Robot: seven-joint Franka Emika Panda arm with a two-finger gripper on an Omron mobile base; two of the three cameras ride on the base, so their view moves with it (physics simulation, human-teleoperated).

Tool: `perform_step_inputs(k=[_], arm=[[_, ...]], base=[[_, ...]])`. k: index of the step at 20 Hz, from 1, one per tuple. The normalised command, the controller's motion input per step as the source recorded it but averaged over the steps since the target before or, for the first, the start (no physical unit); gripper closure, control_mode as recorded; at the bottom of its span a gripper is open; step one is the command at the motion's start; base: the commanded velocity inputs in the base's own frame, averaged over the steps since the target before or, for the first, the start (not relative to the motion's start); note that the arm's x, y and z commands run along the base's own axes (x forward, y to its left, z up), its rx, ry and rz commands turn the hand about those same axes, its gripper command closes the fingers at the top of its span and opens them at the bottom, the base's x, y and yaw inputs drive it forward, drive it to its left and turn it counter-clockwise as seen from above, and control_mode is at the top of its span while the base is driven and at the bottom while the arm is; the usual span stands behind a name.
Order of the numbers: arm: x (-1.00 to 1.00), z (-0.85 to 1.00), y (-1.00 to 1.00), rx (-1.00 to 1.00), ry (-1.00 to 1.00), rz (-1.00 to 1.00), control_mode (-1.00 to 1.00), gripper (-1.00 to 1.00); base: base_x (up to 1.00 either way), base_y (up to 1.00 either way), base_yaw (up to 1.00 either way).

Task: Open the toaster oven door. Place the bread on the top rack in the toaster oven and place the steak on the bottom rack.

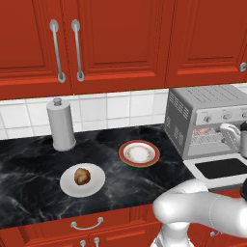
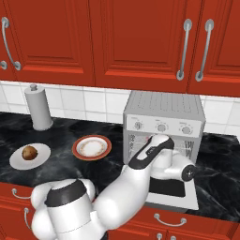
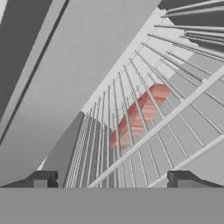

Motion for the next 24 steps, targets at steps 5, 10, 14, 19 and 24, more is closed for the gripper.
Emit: perform_step_inputs(k=[5, 10, 14, 19, 24], arm=[[0.15, -0.16, -0.03, 0.0, 0.0, -0.01, -1.0, -1.0], [0.19, -0.03, -0.05, 0.01, 0.0, -0.02, -1.0, -1.0], [0.16, -0.04, -0.06, 0.0, 0.0, -0.03, -1.0, -1.0], [0.1, -0.15, -0.02, 0.0, 0.0, -0.03, -1.0, -1.0], [0.04, -0.17, 0.0, 0.0, -0.04, -0.03, -1.0, -1.0]], base=[[0.0, 0.0, 0.0], [0.0, 0.0, 0.0], [0.0, 0.0, 0.0], [0.0, 0.0, 0.0], [0.0, 0.0, 0.0]])
